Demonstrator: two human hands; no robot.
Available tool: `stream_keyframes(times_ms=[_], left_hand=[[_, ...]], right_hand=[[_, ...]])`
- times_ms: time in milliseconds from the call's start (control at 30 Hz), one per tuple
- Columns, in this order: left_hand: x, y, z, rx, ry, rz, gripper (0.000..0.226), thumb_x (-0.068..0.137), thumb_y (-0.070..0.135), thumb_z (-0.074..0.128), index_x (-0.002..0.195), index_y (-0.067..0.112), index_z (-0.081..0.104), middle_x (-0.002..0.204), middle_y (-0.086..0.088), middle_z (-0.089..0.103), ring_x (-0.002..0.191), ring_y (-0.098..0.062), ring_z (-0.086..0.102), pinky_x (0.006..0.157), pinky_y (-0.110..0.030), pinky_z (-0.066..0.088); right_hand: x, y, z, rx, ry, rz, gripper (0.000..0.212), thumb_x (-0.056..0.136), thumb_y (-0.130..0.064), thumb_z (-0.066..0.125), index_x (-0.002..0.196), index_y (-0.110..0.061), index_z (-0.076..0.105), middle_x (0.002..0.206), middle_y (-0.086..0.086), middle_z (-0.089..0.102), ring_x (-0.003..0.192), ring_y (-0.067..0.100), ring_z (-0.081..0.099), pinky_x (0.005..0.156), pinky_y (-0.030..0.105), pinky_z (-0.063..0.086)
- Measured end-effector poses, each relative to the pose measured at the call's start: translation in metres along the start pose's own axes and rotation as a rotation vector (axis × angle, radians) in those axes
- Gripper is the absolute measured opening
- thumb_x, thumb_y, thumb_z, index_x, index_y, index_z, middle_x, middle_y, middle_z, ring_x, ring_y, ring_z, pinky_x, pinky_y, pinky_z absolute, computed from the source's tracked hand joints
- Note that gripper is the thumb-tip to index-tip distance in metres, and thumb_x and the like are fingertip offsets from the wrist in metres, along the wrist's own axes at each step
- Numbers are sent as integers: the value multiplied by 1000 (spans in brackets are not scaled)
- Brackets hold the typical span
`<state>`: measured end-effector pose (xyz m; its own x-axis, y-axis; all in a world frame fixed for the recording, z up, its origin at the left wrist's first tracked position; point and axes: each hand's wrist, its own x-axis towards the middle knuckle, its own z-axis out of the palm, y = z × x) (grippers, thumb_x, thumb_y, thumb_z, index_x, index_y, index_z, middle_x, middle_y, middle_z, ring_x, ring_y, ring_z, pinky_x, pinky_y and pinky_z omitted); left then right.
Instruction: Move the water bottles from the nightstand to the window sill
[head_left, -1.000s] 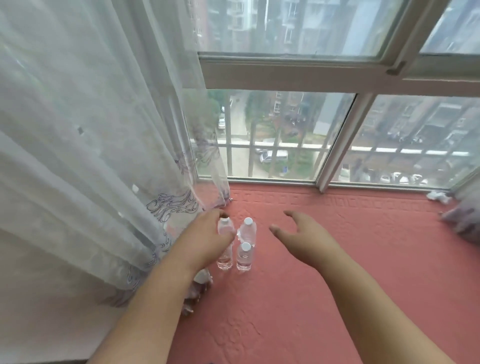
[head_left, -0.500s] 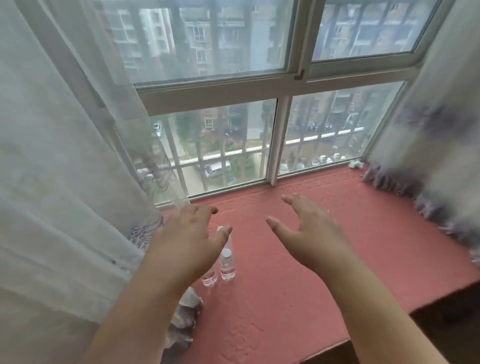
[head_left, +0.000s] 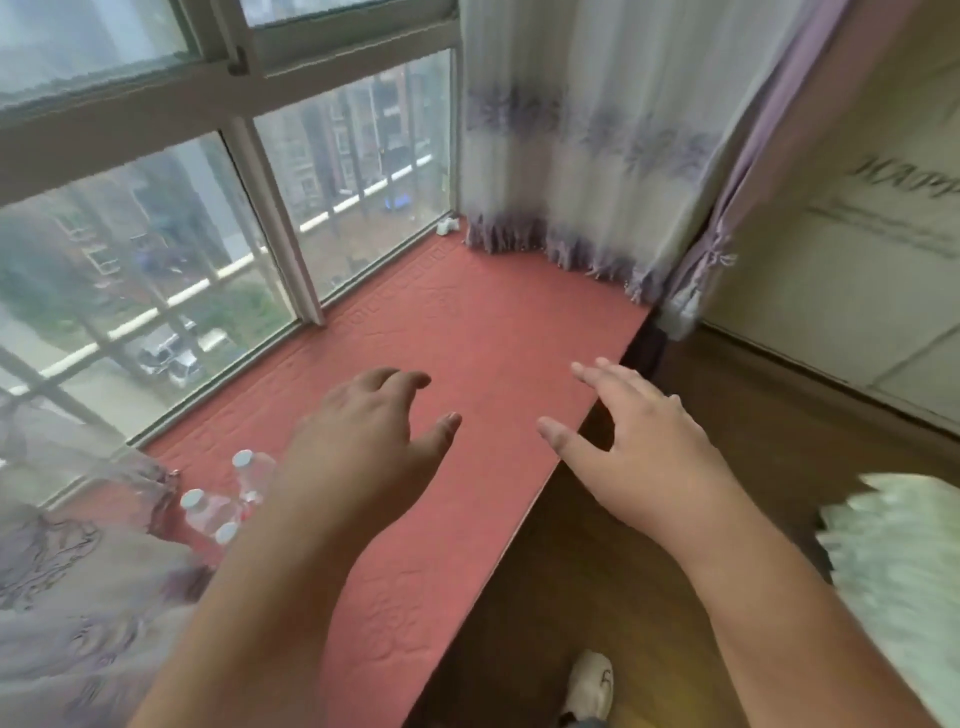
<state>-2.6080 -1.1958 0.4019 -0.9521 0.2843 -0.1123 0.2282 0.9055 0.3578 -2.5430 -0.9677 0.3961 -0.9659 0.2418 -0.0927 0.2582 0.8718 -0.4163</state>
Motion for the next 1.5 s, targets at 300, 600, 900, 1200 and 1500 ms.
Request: stream_keyframes(times_ms=[300,600,900,1200,1500], left_hand=[[4,123,28,65,-62,286,64,87,76,34,141,44,44,150,12,44,134,-21,46,107,-50,43],[-11,241,47,84,-37,524,61,88,74,32,140,45,43,150,16,42,137,-19,41,106,-49,43],[-27,298,71,94,-40,548,61,89,72,33,143,45,42,152,16,41,141,-18,37,110,-47,41],[-5,338,92,125,-80,597,57,92,71,36,143,46,41,153,19,39,143,-17,34,110,-46,37],[76,371,112,57,-136,686,58,90,71,37,142,47,43,150,21,40,140,-16,34,109,-44,37]], right_hand=[[-61,97,-50,116,330,220,66,85,-73,44,142,-40,46,153,-15,40,137,13,41,108,45,42],[-120,185,-107,187,405,352,62,90,-61,55,147,-41,39,159,-17,29,140,9,34,96,24,30],[-136,234,-135,203,404,329,59,93,-56,56,147,-39,41,157,-19,30,140,5,32,94,20,26],[-129,273,-133,234,431,399,60,91,-60,54,147,-39,41,156,-21,28,138,2,31,94,17,23],[-76,304,-138,177,468,529,64,88,-66,52,146,-42,39,155,-25,26,137,2,33,94,22,27]])
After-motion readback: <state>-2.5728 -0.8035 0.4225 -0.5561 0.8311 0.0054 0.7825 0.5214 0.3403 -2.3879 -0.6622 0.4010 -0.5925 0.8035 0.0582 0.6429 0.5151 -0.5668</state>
